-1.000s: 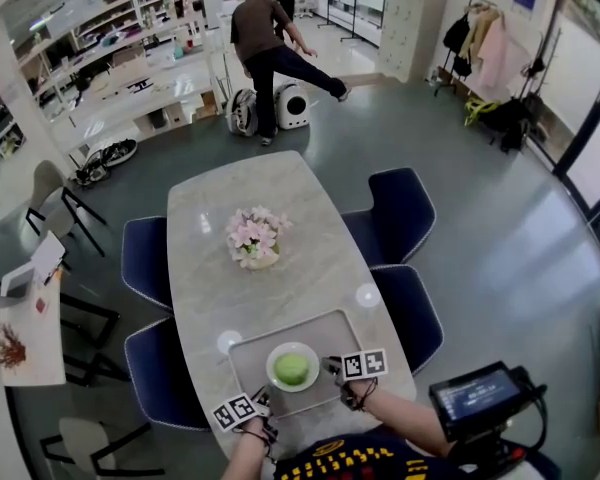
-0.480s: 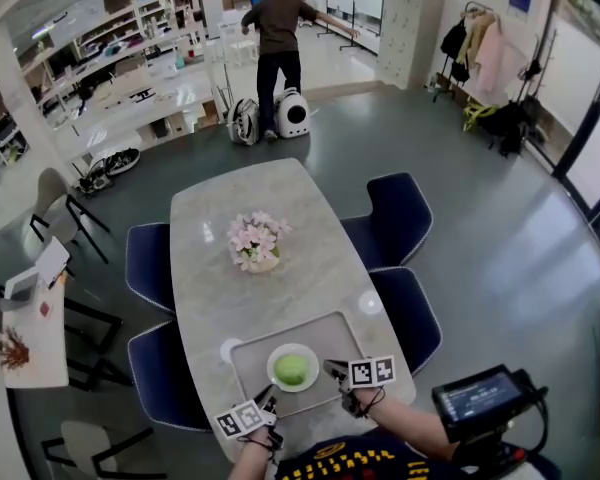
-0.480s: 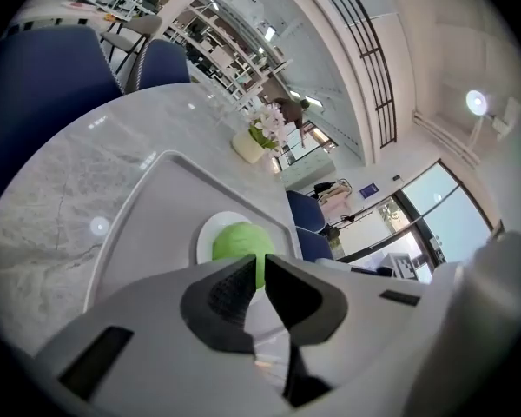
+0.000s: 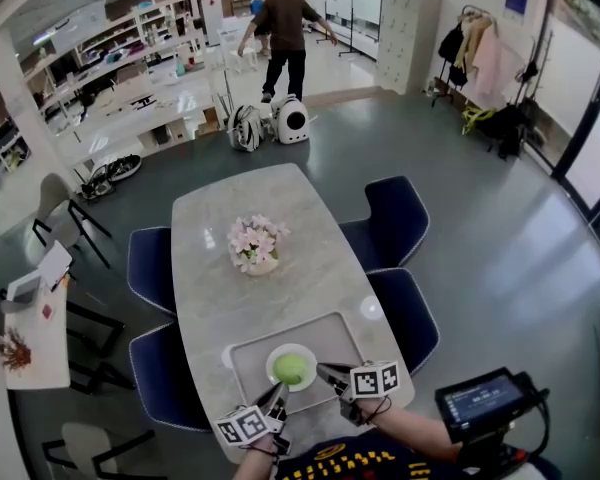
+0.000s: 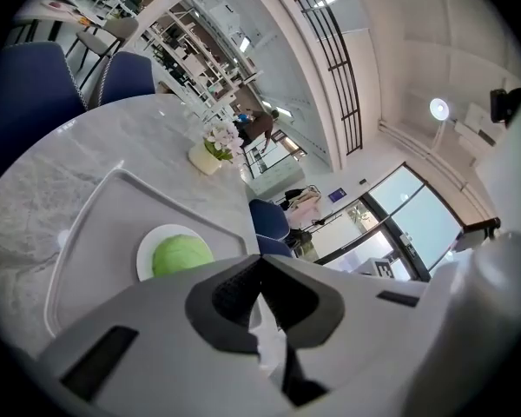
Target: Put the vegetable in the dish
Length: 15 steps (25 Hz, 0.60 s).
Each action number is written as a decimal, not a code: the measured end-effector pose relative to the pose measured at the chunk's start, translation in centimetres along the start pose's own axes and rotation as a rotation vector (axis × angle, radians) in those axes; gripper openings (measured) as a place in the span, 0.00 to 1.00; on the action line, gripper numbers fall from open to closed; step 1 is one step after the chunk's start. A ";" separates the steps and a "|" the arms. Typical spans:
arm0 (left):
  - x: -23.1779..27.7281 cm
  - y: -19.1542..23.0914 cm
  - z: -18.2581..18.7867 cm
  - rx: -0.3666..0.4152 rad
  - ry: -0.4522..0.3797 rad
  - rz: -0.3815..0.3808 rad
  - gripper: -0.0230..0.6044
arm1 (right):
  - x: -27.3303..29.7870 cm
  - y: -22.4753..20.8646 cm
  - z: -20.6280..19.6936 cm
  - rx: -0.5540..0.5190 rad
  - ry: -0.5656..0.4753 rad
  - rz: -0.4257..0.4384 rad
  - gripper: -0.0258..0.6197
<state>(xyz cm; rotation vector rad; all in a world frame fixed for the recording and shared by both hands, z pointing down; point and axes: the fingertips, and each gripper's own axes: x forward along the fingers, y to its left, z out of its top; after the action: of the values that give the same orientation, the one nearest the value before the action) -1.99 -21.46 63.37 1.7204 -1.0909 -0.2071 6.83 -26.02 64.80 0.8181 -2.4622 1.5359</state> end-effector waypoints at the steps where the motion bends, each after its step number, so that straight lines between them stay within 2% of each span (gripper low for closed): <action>1: 0.0 -0.5 0.1 0.007 -0.002 -0.010 0.04 | -0.1 0.6 0.2 -0.012 -0.006 0.012 0.05; 5: -0.2 -1.7 0.8 0.083 0.004 -0.009 0.04 | -0.2 2.6 1.0 -0.051 -0.028 0.051 0.05; 11: -0.6 -5.7 1.4 0.111 -0.022 -0.108 0.04 | -1.1 5.8 1.9 -0.095 -0.049 0.104 0.05; 15: -1.0 -8.5 2.3 0.146 -0.043 -0.144 0.04 | -1.8 7.7 2.5 -0.139 -0.056 0.130 0.05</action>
<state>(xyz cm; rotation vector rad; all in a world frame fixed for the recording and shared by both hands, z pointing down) 0.87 -21.85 54.98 1.9357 -1.0350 -0.2607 4.92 -24.89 56.85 0.6997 -2.6760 1.3774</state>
